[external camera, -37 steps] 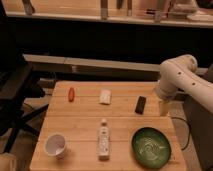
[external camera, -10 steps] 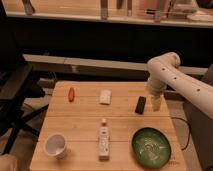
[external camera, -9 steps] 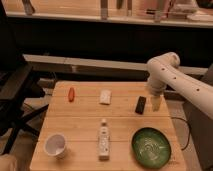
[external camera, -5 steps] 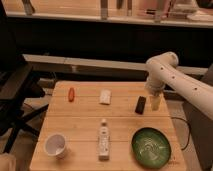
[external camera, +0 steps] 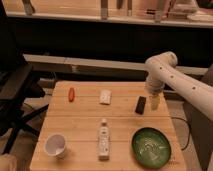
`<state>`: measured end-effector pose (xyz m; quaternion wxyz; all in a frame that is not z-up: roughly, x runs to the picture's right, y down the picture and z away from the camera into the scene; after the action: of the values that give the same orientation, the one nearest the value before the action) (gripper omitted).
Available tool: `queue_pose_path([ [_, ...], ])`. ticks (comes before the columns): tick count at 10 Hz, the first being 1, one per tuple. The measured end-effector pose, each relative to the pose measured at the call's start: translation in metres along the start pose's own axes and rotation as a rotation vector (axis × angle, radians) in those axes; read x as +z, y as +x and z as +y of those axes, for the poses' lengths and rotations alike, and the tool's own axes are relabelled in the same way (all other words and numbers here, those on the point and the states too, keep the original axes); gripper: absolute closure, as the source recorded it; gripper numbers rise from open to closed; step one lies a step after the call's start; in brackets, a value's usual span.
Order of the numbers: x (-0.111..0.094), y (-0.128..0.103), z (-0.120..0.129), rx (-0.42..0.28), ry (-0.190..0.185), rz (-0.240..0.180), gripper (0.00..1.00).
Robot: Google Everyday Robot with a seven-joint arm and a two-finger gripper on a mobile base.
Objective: Push the eraser across the table
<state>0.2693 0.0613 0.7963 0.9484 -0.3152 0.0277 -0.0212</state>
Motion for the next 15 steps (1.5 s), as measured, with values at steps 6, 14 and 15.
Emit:
queue_pose_path([
  [6,0.005,0.0,-0.005,0.016,-0.008,0.001,0.2],
  [14,0.014,0.004,-0.009,0.041,-0.017,0.002,0.2],
  [15,0.014,0.004,-0.009,0.042,-0.019,0.002,0.2],
])
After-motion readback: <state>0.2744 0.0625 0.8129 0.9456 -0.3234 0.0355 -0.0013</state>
